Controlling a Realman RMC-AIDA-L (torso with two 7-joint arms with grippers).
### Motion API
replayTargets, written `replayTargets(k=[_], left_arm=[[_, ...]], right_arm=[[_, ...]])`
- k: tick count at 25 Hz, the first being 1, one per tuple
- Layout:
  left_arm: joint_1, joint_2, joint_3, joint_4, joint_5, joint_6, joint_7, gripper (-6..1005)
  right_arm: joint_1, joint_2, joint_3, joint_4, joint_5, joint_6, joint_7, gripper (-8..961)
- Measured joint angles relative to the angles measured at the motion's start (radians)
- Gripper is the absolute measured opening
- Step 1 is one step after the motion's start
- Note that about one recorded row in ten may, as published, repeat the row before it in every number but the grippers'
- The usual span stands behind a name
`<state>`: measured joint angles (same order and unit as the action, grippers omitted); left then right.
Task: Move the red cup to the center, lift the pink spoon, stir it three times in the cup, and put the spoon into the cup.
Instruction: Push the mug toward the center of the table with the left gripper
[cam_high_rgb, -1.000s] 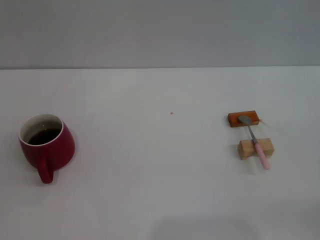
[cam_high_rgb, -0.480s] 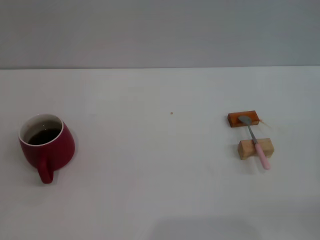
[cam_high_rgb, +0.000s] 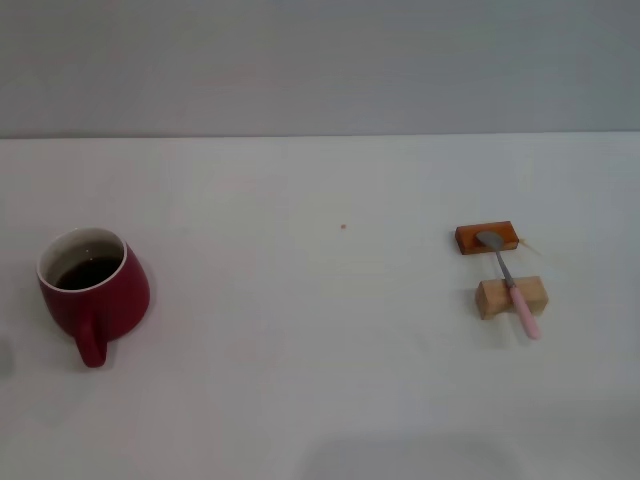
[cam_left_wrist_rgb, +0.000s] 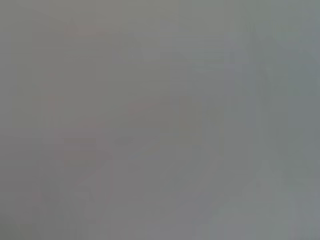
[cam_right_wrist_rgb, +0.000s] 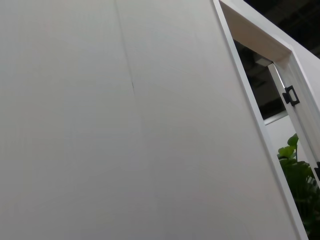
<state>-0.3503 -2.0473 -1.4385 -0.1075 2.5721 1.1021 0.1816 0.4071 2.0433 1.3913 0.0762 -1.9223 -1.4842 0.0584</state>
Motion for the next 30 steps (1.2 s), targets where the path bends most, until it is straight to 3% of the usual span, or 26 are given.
replayTargets(k=[6,16,30], left_arm=[[0.013,0.012,0.147,0.044,0.0,-0.001,0.004,-2],[0.02,0.011,0.241,0.079,-0.001,-0.009,0.005,2],[-0.005,-0.009,0.295,0.069,-0.001,-0.024,0.003,9]], right_arm=[[0.0,-0.01,0.0,0.001,-0.023,0.001,0.0,671],[0.001,-0.014,0.0,0.003,-0.027,0.002,0.0,671],[0.001,-0.008,0.0,0.007,-0.027,0.002,0.0,672]])
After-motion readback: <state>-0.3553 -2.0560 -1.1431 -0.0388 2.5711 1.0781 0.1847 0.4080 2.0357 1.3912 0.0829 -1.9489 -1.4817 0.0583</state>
